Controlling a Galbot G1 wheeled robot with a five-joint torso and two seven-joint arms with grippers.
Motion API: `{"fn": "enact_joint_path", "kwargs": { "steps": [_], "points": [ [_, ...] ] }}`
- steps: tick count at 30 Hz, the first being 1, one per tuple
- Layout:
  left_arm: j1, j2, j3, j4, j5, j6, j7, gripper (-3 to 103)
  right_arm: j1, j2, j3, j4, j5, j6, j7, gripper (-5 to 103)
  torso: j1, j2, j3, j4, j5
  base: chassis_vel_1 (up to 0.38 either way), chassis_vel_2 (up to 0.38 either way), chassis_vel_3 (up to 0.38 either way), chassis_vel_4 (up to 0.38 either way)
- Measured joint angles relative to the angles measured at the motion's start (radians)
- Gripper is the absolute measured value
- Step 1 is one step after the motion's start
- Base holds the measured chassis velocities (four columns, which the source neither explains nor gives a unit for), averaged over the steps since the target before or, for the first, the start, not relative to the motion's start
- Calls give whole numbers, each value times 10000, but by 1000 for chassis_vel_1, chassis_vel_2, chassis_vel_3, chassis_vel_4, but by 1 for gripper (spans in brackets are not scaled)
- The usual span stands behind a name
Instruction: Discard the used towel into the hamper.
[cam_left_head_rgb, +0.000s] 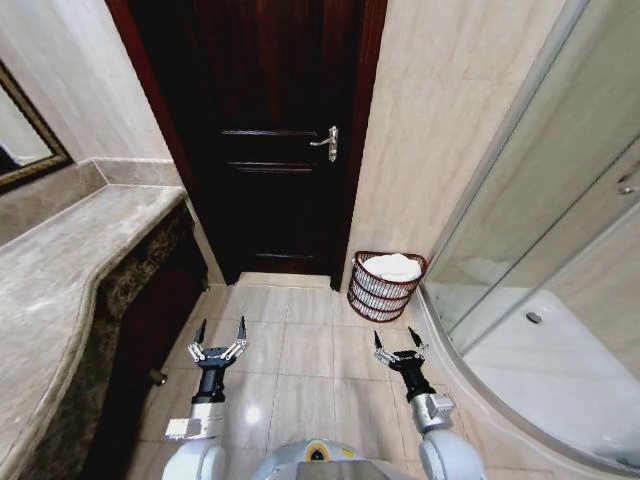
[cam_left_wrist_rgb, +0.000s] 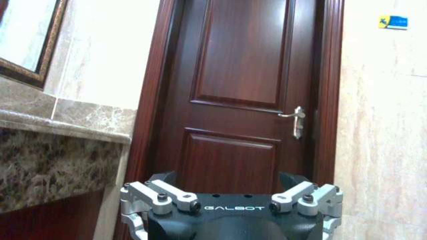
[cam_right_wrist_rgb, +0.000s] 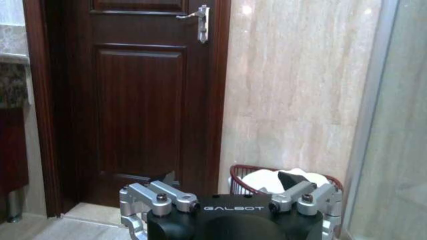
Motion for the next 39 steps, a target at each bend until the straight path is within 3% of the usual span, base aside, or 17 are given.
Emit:
{"fn": "enact_joint_path", "kwargs": {
  "steps": [20,39],
  "points": [
    [0,-1,0,0,0,0,0,100,0,0,0,1,0,0,0,100,2,-2,1,0,-1,64,-104,-100,66],
    [-1,0,0,0,0,0,0,100,0,0,0,0,0,0,0,100,2,-2,1,0,1,12,-13,-10,16]
  ]
}}
